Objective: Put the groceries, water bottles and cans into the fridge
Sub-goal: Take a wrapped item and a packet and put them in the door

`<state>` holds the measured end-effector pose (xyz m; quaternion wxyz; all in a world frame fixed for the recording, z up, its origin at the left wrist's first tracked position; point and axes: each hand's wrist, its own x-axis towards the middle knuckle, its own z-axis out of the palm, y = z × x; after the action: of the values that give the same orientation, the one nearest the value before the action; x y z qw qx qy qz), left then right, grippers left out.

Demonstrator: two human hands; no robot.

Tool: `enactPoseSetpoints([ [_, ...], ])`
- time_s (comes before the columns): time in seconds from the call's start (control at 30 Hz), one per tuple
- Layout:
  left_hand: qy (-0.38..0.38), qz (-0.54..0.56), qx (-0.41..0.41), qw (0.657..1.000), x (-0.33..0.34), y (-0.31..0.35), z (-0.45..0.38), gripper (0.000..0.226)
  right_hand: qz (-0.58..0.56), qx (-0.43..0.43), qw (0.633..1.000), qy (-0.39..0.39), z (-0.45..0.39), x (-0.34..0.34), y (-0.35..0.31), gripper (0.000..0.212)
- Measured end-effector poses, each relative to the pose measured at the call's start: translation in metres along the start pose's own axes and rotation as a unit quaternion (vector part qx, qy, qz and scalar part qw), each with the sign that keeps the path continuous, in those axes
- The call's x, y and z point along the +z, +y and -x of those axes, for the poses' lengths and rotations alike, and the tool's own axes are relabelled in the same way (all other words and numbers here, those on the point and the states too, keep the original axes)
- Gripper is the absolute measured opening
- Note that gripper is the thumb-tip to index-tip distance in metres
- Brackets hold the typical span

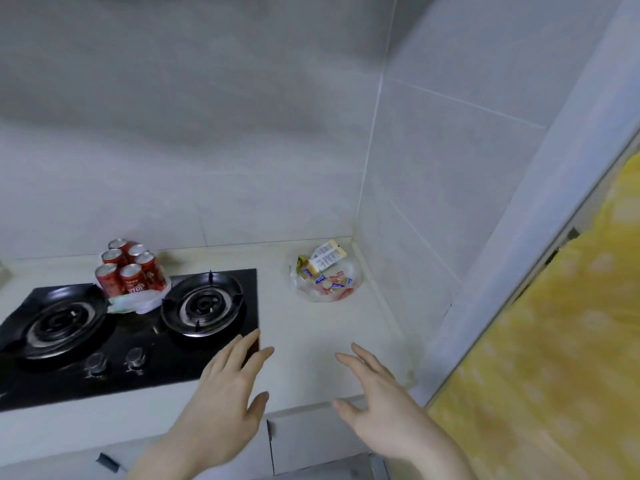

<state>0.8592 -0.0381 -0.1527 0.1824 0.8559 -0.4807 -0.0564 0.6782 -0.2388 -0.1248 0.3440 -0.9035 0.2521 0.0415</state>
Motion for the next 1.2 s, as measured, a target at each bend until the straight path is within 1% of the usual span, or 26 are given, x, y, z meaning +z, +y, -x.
enactPoseSetpoints([
  [0.2,-0.024,-0.022,-0.047,0.998,-0.001,-0.023,-0.063,0.068,0.013,-0.019,1.0,-0.006,-0.085,-0.027,0.021,0.067],
  [0.3,-0.013,-0.022,-0.046,0.999,-0.001,-0.03,-0.091,0.068,0.018,-0.011,1.0,-0.006,-0.127,-0.035,0.027,0.066],
  [0.47,-0.024,-0.015,-0.022,0.999,0.002,-0.038,-0.138,0.065,0.013,-0.006,1.0,-0.005,-0.182,-0.039,0.031,0.065],
  [0.7,-0.111,-0.019,0.02,0.993,0.026,-0.063,-0.212,0.066,-0.003,0.02,0.999,0.026,-0.237,-0.028,0.034,0.061],
  [0.87,-0.189,-0.005,0.03,0.982,0.053,-0.074,-0.264,0.068,-0.008,0.068,0.997,0.035,-0.256,-0.024,0.045,0.061],
  [0.97,-0.233,0.013,0.016,0.972,0.07,-0.073,-0.293,0.068,-0.013,0.096,0.995,0.034,-0.267,-0.023,0.06,0.061],
  [1.1,-0.264,0.046,-0.013,0.963,0.088,-0.064,-0.338,0.07,-0.016,0.101,0.994,0.034,-0.292,-0.029,0.077,0.057],
  [1.2,-0.289,0.075,-0.069,0.952,0.108,-0.06,-0.373,0.074,-0.023,0.095,0.995,0.021,-0.315,-0.037,0.089,0.05],
])
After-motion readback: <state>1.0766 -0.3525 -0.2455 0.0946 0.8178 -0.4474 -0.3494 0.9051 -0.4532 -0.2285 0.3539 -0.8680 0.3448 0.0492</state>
